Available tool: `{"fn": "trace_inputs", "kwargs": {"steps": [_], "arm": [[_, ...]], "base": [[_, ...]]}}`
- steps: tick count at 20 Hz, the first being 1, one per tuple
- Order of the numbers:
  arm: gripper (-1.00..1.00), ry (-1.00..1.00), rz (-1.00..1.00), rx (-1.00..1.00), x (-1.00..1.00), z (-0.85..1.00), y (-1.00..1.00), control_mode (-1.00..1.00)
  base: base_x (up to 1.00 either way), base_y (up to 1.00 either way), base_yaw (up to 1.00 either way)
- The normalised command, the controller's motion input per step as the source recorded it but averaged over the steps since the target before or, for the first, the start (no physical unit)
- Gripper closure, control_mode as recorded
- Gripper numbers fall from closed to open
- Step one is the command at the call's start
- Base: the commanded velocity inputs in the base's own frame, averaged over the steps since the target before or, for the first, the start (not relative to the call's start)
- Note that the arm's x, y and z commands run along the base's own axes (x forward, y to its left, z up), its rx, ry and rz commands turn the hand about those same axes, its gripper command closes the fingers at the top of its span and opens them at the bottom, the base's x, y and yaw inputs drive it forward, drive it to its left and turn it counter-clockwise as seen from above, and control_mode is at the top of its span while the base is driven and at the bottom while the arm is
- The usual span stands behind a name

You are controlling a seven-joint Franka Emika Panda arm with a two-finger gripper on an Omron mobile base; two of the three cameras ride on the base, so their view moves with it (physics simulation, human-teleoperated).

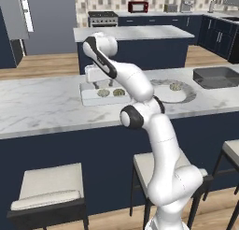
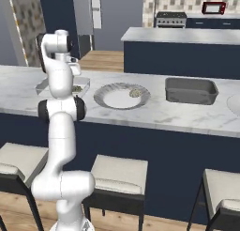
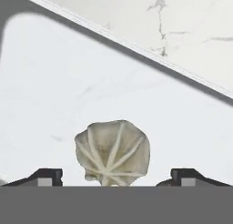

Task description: Place two dumplings into each of the tupperware containers and then place the containers in the fridge.

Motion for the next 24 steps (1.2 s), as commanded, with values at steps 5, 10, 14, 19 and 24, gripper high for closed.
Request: {"fn": "trace_inputs", "kwargs": {"steps": [5, 10, 14, 19, 24], "arm": [[-1.00, -0.06, 0.00, 0.09, -0.47, 0.05, -0.72, -1.00], [-1.00, -0.08, 0.00, 0.07, -0.54, 0.07, -0.94, -1.00], [-1.00, -0.27, 0.00, 0.07, -0.33, -0.54, -0.82, -1.00], [-1.00, -0.47, 0.00, 0.17, -0.29, -0.44, -0.53, -1.00], [-1.00, -0.40, -0.06, 0.18, -0.39, -0.11, -0.15, -1.00]], "base": [[0.00, 0.00, 0.00], [0.00, 0.00, 0.00], [0.00, 0.00, 0.00], [0.00, 0.00, 0.00], [0.00, 0.00, 0.00]]}}
